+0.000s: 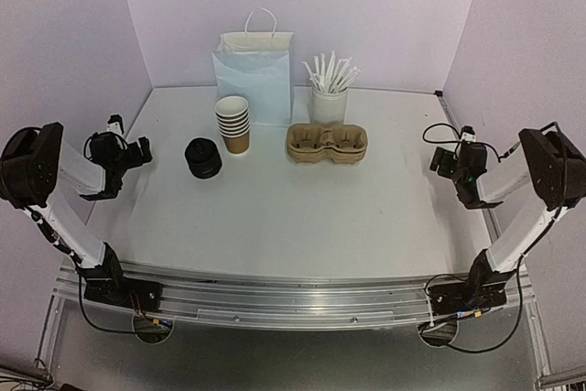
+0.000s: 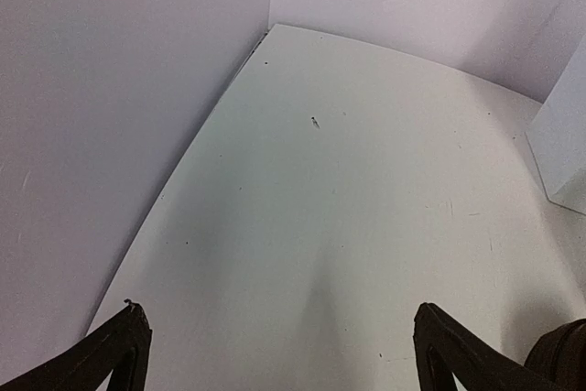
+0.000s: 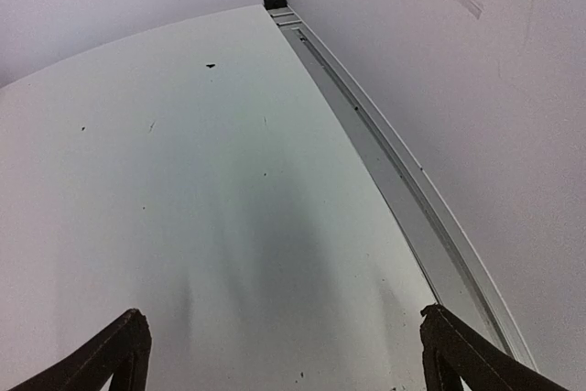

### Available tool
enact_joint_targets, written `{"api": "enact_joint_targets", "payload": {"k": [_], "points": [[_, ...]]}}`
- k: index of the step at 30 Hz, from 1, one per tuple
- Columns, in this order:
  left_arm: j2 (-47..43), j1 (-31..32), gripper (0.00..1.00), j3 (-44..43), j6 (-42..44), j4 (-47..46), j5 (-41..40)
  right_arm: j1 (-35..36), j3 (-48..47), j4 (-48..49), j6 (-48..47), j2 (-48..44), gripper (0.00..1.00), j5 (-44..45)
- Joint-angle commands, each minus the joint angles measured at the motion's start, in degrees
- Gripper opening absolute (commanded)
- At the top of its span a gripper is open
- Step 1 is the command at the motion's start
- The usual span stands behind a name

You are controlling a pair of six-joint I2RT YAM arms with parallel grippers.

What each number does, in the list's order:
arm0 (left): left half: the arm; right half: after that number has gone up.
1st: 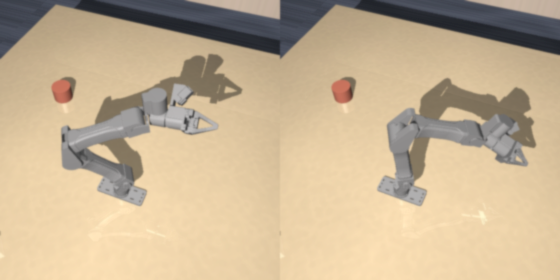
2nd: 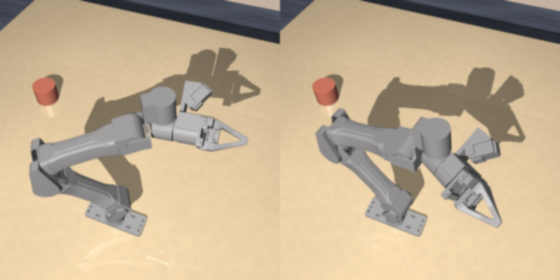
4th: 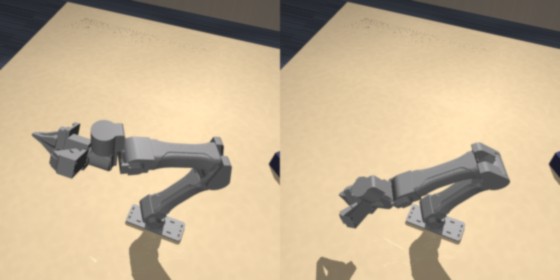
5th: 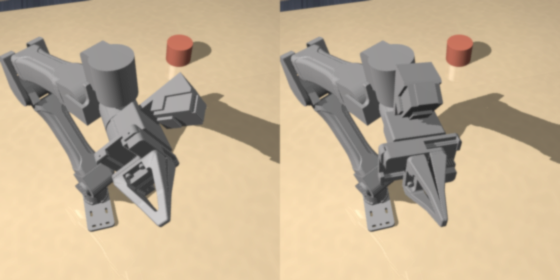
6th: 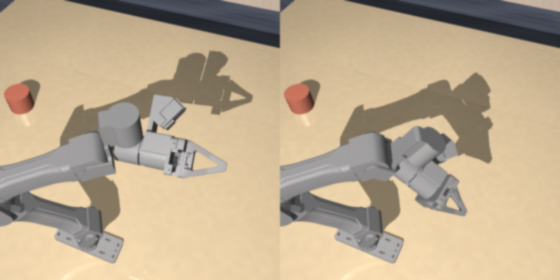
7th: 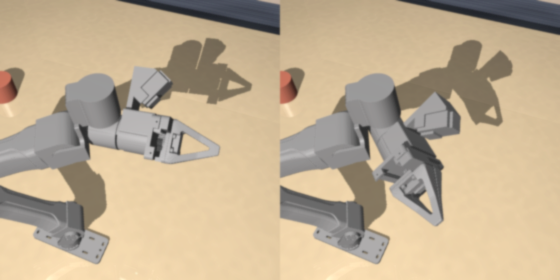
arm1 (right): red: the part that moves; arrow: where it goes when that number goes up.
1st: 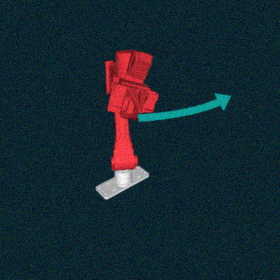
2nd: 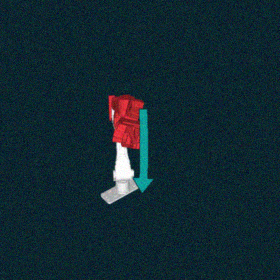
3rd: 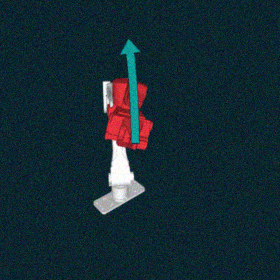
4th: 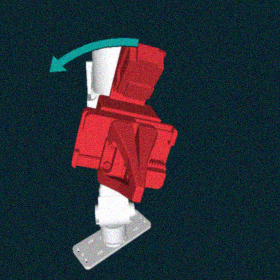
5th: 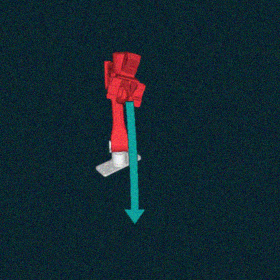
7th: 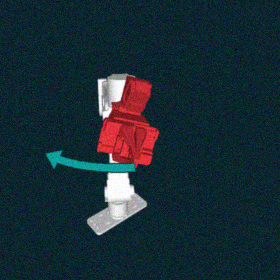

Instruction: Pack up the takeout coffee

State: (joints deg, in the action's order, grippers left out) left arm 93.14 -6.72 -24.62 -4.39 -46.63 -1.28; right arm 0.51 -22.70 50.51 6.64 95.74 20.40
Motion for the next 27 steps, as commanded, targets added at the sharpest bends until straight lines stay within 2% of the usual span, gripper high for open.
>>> {"api": "enact_joint_targets", "payload": {"k": [1, 4, 8, 12, 14, 17, 20, 22, 24, 25, 27], "points": [[-0.1, 0.0, 1.0, -0.3, 0.3, -2.9, -0.7, -0.1, -0.6, 0.2, 0.0, -2.1, 0.97, 0.9], [-0.2, 0.0, 1.0, -0.4, 0.3, -2.9, -0.7, 0.0, -0.9, -0.8, -0.9, -3.9, 0.96, -0.3], [0.1, 0.0, 1.0, -0.5, 0.5, -2.7, -0.7, 0.0, -4.6, -14.6, 1.2, -14.5, 0.97, 4.4], [-1.0, 0.1, 1.0, -0.5, 1.1, -2.1, 0.5, 0.0, -4.9, -19.1, 5.5, -23.6, 0.94, 1.4], [-4.0, 0.0, 1.0, -2.0, 2.9, 3.1, 6.4, 0.0, -7.3, -25.7, 9.7, -26.5, 0.92, -0.7], [-10.3, 0.1, 1.0, -7.2, 4.3, 15.7, 11.1, 0.1, -12.3, -34.9, 16.6, -28.9, 0.88, -7.7], [-13.5, 0.1, 1.0, -13.5, 4.3, 21.0, 10.3, 1.7, -18.3, -42.2, 23.4, -28.5, 0.86, -14.0], [-15.6, 0.1, 1.0, -16.5, 9.3, 20.5, 12.9, 5.2, -23.3, -47.2, 26.3, -27.2, 0.84, -14.7], [-17.8, 0.3, 1.0, -19.4, 17.4, 23.0, 22.6, 10.5, -27.8, -50.0, 27.2, -25.6, 0.8, -14.3], [-19.2, 0.9, 1.0, -21.3, 21.9, 26.8, 28.2, 13.5, -29.8, -50.3, 28.0, -24.6, 0.78, -14.1], [-21.3, 3.8, 1.0, -26.1, 29.5, 35.3, 34.0, 19.6, -34.2, -52.1, 30.8, -21.9, 0.74, -14.0]]}}
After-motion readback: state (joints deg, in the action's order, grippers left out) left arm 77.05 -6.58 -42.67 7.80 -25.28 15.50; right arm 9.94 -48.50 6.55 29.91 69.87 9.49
